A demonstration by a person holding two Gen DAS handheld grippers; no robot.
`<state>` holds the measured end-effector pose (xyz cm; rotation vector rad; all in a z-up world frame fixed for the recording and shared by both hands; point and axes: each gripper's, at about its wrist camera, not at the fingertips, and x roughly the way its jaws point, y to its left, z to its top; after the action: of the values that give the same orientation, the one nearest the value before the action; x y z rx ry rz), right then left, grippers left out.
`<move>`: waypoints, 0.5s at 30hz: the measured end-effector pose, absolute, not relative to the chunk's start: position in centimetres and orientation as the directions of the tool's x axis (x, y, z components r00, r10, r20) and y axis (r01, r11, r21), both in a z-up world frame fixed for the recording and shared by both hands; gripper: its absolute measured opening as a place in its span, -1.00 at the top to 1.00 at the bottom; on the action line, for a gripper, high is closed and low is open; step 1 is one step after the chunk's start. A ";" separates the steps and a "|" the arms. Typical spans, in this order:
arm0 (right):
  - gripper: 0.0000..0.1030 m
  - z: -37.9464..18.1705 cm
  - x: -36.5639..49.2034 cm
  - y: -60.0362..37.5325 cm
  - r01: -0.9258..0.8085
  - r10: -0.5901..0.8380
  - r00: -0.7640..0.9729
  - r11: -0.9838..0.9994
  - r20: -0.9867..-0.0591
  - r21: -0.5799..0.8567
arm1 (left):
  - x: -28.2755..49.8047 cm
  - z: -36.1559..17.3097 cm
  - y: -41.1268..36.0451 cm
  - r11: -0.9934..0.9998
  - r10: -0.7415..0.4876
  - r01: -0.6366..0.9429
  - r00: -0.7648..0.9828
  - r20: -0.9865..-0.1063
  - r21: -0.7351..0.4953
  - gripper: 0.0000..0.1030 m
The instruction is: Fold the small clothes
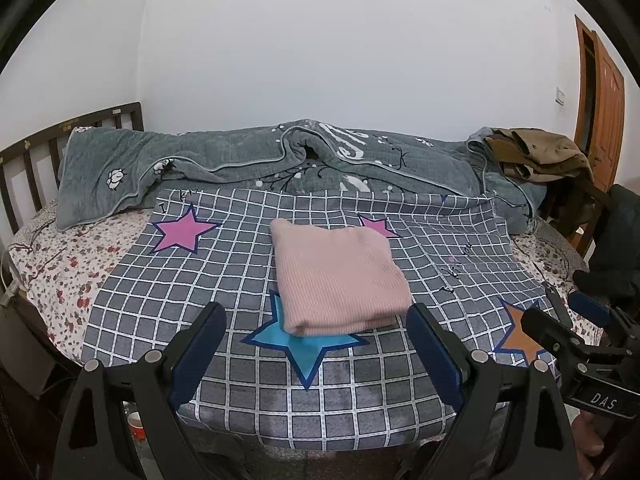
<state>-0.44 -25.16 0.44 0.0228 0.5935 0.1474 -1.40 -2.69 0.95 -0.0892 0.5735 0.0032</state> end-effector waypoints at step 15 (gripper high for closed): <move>-0.99 0.4 -0.4 -25.1 -0.135 0.150 0.819 0.989 -0.554 0.068 | -1.2 1.3 -2.7 0.996 -0.028 -0.023 0.842 -0.538 -0.087 -0.78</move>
<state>-0.39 -25.10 0.37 0.0258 0.5920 0.1516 -1.19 -2.67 1.30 -0.0913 0.5692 -0.0024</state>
